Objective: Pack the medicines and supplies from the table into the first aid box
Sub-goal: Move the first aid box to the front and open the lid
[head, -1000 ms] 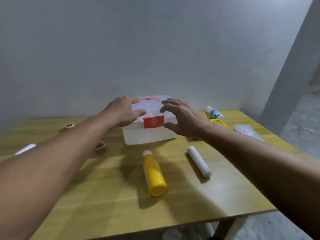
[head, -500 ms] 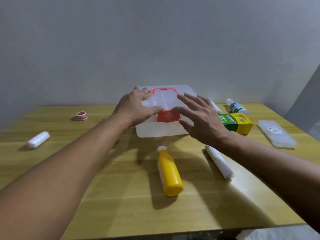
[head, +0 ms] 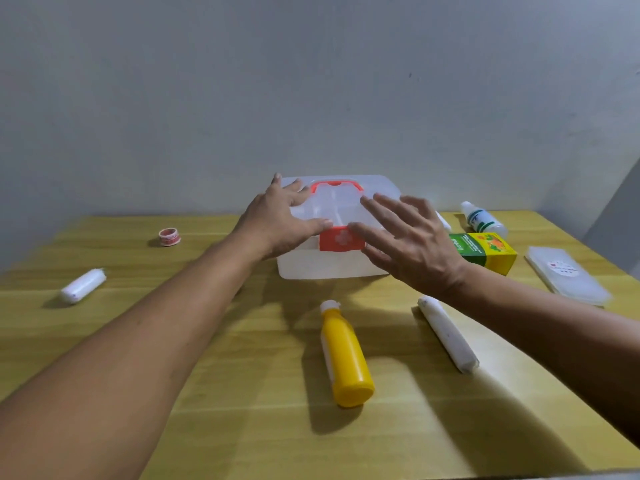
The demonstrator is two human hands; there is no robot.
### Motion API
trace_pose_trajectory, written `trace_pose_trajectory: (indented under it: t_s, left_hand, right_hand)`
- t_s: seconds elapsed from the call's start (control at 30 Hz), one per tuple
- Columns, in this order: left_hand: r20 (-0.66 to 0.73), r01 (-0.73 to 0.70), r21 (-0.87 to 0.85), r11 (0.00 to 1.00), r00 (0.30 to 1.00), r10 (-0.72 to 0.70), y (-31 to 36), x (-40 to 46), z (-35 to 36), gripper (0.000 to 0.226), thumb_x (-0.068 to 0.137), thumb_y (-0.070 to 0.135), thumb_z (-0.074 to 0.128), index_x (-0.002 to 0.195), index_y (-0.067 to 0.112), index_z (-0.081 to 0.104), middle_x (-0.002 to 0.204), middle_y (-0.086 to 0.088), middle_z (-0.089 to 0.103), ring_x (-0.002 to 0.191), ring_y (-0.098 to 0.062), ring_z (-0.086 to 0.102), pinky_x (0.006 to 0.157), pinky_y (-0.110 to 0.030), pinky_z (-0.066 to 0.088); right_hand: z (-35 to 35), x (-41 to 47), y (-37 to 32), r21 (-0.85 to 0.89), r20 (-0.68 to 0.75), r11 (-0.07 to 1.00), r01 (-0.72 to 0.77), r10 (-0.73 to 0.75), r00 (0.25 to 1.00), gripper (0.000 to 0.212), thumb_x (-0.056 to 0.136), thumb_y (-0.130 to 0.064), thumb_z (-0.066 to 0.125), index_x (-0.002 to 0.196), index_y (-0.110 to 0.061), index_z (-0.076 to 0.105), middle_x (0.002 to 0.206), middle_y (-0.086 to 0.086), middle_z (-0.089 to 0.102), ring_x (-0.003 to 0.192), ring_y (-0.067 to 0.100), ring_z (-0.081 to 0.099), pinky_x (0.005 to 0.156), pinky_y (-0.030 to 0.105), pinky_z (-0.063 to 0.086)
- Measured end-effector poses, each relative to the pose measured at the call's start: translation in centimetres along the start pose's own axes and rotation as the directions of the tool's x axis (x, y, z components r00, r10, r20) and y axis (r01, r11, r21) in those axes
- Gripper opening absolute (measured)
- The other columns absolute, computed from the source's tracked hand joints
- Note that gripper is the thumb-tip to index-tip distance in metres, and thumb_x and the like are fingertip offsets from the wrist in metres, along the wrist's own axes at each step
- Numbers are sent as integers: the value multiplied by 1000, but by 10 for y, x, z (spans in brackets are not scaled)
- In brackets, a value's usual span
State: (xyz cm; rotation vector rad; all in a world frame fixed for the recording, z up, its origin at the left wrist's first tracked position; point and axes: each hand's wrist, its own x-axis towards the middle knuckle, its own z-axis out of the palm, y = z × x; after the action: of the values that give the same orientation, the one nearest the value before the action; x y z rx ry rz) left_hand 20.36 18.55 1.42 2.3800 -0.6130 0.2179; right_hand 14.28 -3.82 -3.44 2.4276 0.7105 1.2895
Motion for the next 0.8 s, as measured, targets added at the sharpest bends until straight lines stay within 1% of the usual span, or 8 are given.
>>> trace_pose_trajectory:
  t_s: [0.17, 0.27, 0.37, 0.43, 0.53, 0.67, 0.73, 0.8]
  left_hand:
    - [-15, 0, 23, 1000, 1000, 0, 1, 0, 1, 78, 79, 49, 70, 144, 19, 40, 157, 6, 30, 150, -15, 6, 119, -43, 17]
    - [44, -6, -5, 1000, 999, 7, -3, 2, -1, 74, 83, 52, 64, 145, 23, 39, 158, 10, 26, 150, -11, 3, 119, -41, 13]
    - [132, 26, -240, 970, 991, 6, -8, 5, -8, 70, 90, 55, 51, 148, 21, 33, 161, 9, 17, 148, -4, -2, 122, -36, 6]
    - [100, 44, -398, 916, 995, -4, -9, 1, -7, 72, 94, 52, 44, 152, 17, 21, 162, 8, 6, 148, -3, -4, 120, -32, 1]
    - [10, 100, -582, 807, 993, -116, -12, -10, 1, 78, 92, 59, 40, 154, 21, 9, 162, 9, -2, 148, -5, -2, 121, -33, 0]
    - [12, 167, -791, 588, 966, -258, -28, -4, 11, 108, 66, 89, 43, 151, 26, 24, 159, 4, 25, 146, -14, 25, 121, -44, 17]
    - [25, 174, -811, 559, 964, -265, -46, 4, 23, 110, 61, 95, 38, 148, 27, 33, 156, 1, 35, 142, -17, 34, 119, -47, 22]
    - [12, 173, -791, 587, 963, -267, -54, 4, 31, 108, 62, 96, 31, 146, 28, 36, 155, -1, 37, 142, -19, 35, 118, -49, 24]
  right_hand:
    - [-4, 1, 0, -17, 13, 999, 49, -49, 999, 37, 95, -33, 53, 127, -17, 44, 128, 25, 60, 116, 42, 59, 89, 53, 48]
    - [-6, 0, 0, 12, 0, 999, 46, -46, 999, 36, 95, -31, 54, 128, -16, 50, 128, 24, 61, 117, 40, 59, 89, 52, 47]
    - [-14, 6, -2, 91, -5, 995, -29, 30, 1000, 28, 97, -26, 50, 114, -11, 66, 125, 18, 64, 116, 36, 61, 89, 50, 49]
    - [-20, 12, -5, 183, 30, 974, -132, 129, 991, 30, 98, -26, 45, 106, -10, 68, 125, 14, 66, 118, 33, 61, 90, 49, 49]
    - [-23, 20, -8, 257, 68, 942, -214, 203, 977, 29, 97, -24, 42, 101, -9, 67, 123, 9, 68, 118, 28, 61, 91, 49, 50]
    - [-29, 34, -8, 354, 55, 892, -282, 281, 958, 29, 95, -21, 43, 100, -6, 67, 111, 10, 72, 102, 31, 68, 79, 46, 54]
    - [-35, 44, -7, 403, 40, 847, -346, 361, 932, 33, 94, -24, 42, 104, -5, 68, 100, 13, 74, 86, 35, 69, 69, 42, 54]
    - [-39, 54, -4, 439, 52, 806, -396, 418, 907, 37, 95, -29, 40, 106, -8, 68, 91, 14, 74, 76, 36, 66, 64, 40, 53]
